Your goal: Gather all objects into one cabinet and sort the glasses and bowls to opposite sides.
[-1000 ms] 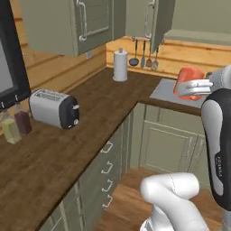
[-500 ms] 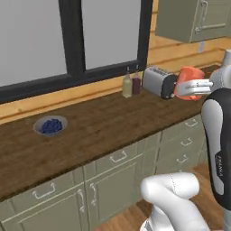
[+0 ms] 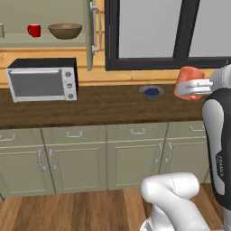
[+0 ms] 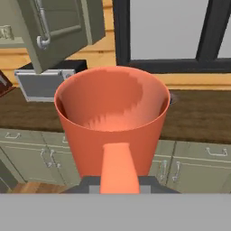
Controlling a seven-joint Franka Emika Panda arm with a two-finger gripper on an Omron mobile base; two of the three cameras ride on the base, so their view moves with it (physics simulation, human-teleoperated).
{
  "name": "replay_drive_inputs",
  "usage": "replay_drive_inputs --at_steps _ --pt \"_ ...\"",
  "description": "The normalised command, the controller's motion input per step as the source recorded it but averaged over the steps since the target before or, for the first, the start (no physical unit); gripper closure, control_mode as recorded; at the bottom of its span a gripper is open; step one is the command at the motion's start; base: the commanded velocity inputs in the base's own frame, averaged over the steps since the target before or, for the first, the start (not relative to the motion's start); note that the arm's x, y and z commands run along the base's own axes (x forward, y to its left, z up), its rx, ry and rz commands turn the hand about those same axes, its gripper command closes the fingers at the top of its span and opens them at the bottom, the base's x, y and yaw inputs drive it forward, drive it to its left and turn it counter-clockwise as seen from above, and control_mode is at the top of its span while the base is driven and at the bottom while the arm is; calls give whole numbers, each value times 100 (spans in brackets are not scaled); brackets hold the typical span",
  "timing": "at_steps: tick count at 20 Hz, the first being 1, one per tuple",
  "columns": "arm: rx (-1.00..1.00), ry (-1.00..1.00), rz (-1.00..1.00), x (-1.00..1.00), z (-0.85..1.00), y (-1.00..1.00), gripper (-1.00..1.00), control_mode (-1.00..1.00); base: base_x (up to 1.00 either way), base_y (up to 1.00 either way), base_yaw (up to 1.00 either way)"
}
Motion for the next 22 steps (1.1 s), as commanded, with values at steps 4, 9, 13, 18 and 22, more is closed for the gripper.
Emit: replay_drive_inputs --at_steps 4,9,13,18,22 --pt "0 0 0 0 0 0 100 100 -4 41 23" --pt "0 0 0 0 0 0 100 100 0 42 2" --pt "0 0 0 0 0 0 100 100 0 96 -6" --pt "0 0 0 0 0 0 100 100 28 99 -13" --pt "0 0 0 0 0 0 100 100 68 69 -20"
